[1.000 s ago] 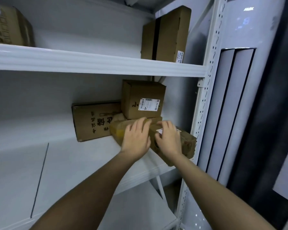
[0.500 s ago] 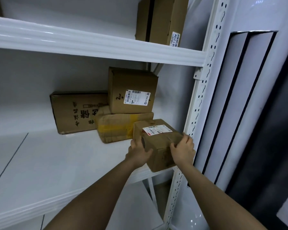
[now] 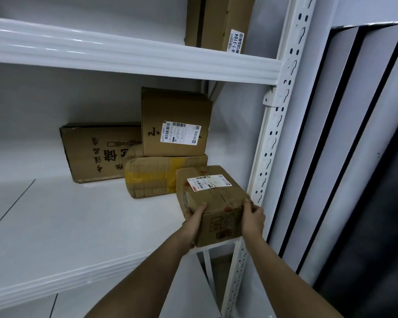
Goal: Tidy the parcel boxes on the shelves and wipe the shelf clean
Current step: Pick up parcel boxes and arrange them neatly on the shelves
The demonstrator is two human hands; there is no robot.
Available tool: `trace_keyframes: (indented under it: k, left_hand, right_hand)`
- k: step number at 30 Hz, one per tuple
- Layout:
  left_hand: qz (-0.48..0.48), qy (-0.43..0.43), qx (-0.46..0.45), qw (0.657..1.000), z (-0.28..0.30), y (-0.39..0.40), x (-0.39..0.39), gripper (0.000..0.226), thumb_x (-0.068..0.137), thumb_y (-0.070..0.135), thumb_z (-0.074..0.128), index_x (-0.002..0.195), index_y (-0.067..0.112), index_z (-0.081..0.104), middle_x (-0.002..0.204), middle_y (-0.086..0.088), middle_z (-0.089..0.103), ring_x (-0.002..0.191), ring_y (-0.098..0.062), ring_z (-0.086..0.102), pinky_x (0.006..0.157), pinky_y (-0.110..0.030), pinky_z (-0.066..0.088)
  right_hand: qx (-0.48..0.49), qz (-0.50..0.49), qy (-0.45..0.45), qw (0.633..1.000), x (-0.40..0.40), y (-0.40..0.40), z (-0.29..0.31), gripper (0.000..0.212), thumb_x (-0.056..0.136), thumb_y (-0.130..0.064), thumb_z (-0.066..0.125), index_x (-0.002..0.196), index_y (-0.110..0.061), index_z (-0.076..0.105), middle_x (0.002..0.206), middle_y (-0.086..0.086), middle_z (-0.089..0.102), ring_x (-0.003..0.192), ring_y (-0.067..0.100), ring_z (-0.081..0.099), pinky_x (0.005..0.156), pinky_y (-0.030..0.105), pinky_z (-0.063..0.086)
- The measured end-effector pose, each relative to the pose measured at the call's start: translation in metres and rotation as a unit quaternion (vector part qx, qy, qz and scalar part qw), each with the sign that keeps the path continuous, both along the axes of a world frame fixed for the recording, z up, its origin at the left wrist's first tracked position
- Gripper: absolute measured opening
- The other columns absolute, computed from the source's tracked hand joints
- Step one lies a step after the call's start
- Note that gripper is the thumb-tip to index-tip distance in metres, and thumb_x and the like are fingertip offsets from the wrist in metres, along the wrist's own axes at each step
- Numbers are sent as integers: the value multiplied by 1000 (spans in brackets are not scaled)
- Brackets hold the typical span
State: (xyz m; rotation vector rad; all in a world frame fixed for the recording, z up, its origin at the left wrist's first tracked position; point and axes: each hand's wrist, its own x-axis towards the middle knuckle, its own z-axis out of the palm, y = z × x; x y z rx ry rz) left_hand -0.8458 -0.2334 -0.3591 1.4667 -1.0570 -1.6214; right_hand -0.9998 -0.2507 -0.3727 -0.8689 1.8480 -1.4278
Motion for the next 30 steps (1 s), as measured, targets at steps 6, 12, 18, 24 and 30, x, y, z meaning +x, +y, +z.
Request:
trace_keyframes:
  k: [6, 12, 18, 24, 30]
  left_hand:
    - [37, 24, -13, 999, -39, -13, -5, 114, 35, 97, 52, 137, 55, 24, 133, -4, 48, 116, -28, 52, 99, -52, 45]
    - [75, 45, -24, 996, -24, 16, 15, 98, 48, 96, 42, 133, 46, 39, 127, -5, 53, 113, -27, 54, 94, -50, 49]
    - [132, 84, -29, 987, -4, 53, 41, 56, 88, 68, 36, 129, 33, 48, 110, -6, 66, 99, -23, 61, 64, -32, 51]
    - [127, 122, -19, 984, -1, 79, 66, 51, 93, 58, 38, 133, 27, 44, 105, -4, 62, 88, -17, 57, 59, -29, 47]
    - [80, 179, 12, 981, 9, 89, 101, 64, 83, 71, 43, 131, 29, 42, 120, -3, 54, 117, -31, 50, 96, -52, 44]
  right_hand:
    - [20, 3, -11, 1000, 0, 12, -11, 84, 66, -91, 24, 106, -30, 64, 113, 7, 60, 107, 29, 56, 98, 52, 45]
    - [-31, 2, -115, 993, 27, 38, -5, 90, 58, -97, 34, 114, -30, 56, 115, 6, 57, 111, 28, 54, 100, 52, 44]
    - [-62, 32, -174, 982, 60, 62, 9, 90, 47, -92, 54, 121, -42, 49, 138, 5, 43, 128, 32, 41, 105, 55, 38]
    - [-46, 30, -171, 984, 86, 72, 12, 101, 40, -80, 62, 124, -29, 41, 129, 7, 48, 127, 33, 41, 104, 55, 38]
    - [-102, 56, -216, 969, 91, 78, 11, 38, 83, -51, 58, 113, -32, 41, 103, -1, 55, 93, 20, 55, 68, 37, 49]
